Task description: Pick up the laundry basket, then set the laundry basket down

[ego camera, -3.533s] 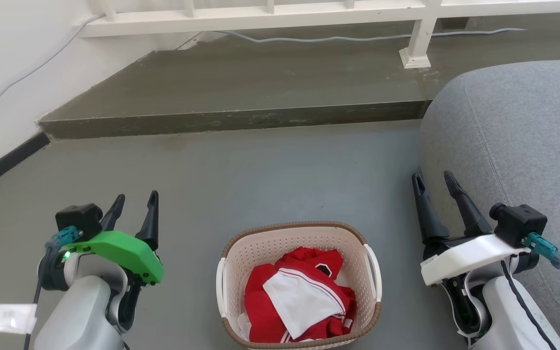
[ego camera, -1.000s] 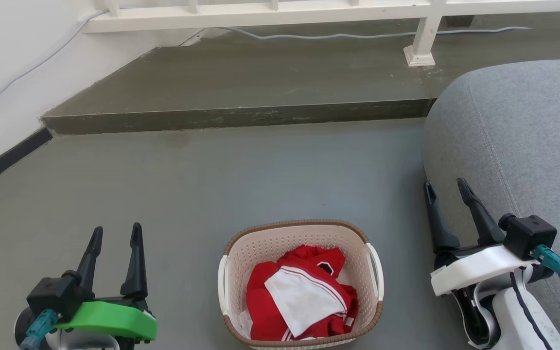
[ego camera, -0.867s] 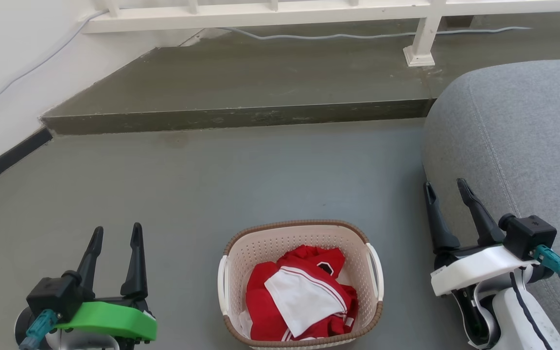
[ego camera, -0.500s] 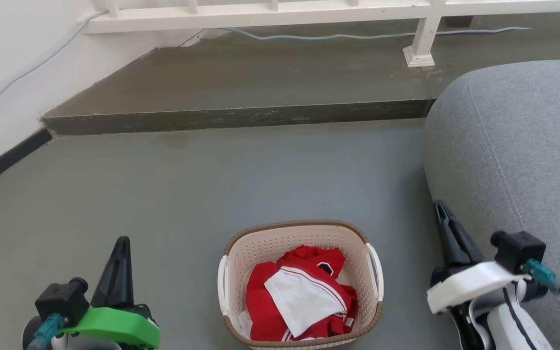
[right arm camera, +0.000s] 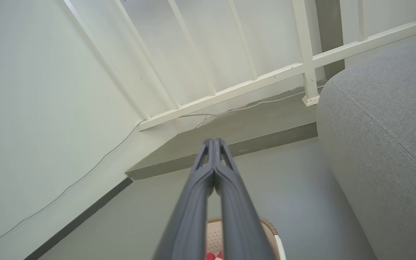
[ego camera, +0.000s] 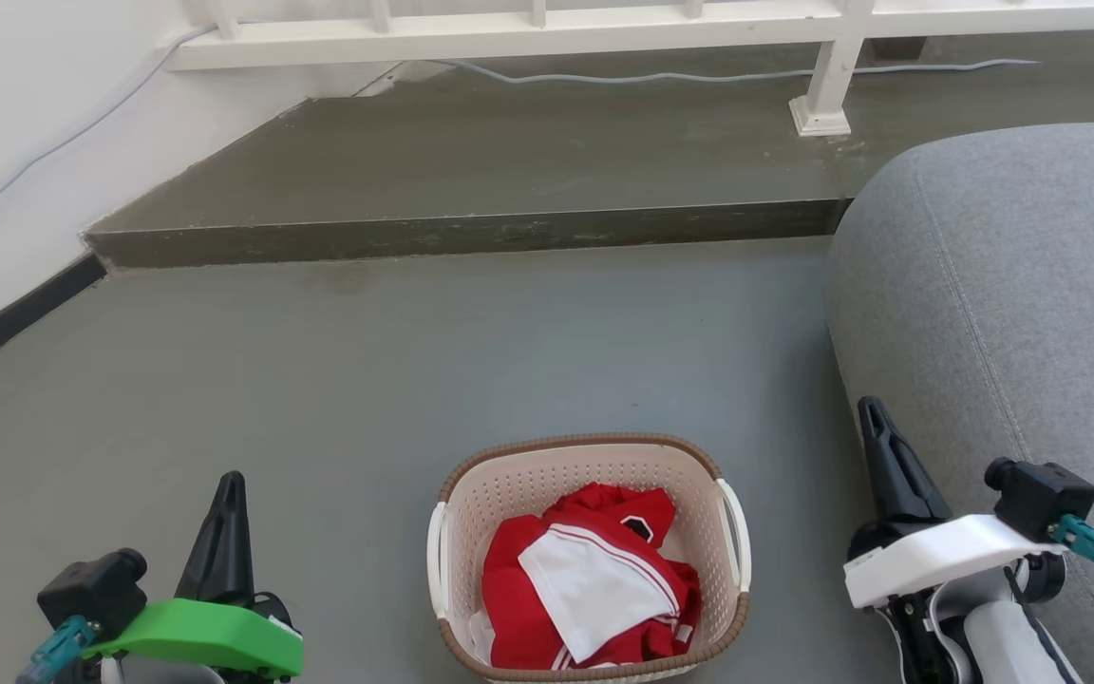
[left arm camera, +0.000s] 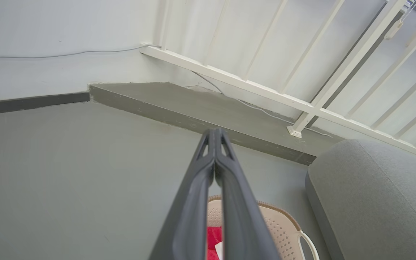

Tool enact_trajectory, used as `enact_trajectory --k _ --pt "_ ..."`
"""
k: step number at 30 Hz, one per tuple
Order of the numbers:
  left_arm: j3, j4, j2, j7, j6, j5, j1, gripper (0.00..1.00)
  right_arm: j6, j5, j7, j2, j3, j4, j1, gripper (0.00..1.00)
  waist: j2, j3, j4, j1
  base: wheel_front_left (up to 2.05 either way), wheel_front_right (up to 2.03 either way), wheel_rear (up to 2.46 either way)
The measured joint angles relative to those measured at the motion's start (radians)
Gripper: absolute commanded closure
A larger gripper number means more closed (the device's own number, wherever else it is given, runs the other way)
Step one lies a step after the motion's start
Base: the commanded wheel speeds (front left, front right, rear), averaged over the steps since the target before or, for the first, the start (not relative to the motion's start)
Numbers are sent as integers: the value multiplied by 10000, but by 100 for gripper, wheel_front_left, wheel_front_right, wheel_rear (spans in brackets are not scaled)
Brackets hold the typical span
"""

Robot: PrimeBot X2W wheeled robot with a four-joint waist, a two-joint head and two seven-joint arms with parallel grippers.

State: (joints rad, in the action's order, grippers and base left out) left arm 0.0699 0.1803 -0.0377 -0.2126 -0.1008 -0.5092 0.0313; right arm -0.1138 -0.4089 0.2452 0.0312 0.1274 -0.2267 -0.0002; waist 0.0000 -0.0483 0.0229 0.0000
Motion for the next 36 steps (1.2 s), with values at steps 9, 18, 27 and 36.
enact_trajectory --k 9,18,27,36 --pt "-88 38 0 328 0 -1160 -2 100 6 -1482 -326 4 -265 23 20 100 0 44 -29 0 0 0 0" --pt "-274 102 0 698 -4 -2401 -12 100 10 -2880 -654 94 -485 48 19 100 0 94 -58 1 0 0 0" --pt "-380 247 -2 988 -48 -3530 -39 100 12 -4157 -978 201 -619 44 13 100 0 139 -81 1 0 0 0" --pt "-489 343 -6 1308 -59 -4683 -118 100 12 -5438 -1244 309 -790 29 -7 100 0 186 -104 1 0 0 0"
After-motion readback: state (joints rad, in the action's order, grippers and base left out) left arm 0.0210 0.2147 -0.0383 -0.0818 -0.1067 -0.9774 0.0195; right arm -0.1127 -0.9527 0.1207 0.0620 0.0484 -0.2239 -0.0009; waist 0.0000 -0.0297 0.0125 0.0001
